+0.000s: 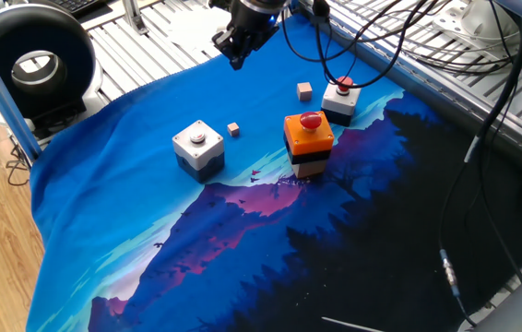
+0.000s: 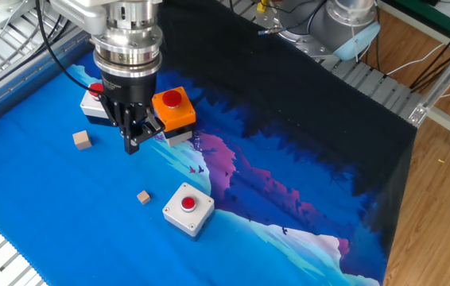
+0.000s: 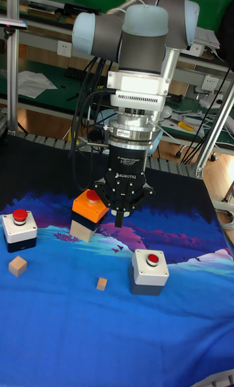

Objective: Press three buttons from left to right in sequence

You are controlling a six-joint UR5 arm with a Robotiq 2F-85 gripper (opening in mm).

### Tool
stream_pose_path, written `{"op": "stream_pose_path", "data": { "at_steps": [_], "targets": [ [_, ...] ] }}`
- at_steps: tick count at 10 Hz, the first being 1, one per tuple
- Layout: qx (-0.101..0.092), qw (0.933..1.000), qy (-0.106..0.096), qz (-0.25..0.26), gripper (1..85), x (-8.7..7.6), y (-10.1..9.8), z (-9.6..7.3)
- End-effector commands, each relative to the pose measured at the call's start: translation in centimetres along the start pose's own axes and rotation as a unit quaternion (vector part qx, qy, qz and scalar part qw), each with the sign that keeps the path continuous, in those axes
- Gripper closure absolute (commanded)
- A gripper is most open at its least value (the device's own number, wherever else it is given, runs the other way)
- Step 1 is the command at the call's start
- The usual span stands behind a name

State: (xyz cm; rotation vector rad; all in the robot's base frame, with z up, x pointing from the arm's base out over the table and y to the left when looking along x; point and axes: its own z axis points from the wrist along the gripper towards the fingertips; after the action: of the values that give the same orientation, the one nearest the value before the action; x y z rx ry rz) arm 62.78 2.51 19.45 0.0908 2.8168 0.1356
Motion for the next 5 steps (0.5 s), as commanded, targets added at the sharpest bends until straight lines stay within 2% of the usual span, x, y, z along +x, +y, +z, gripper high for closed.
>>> {"op": "stream_pose_path", "data": {
  "at_steps": [1, 5],
  "targets": [
    [-0.005, 1.0000, -0.002, 0.003, 84.7, -0.14, 0.16, -0.12],
    [-0.005, 1.0000, -0.003, 0.005, 84.7, -0.20, 0.15, 0.03]
  ]
}}
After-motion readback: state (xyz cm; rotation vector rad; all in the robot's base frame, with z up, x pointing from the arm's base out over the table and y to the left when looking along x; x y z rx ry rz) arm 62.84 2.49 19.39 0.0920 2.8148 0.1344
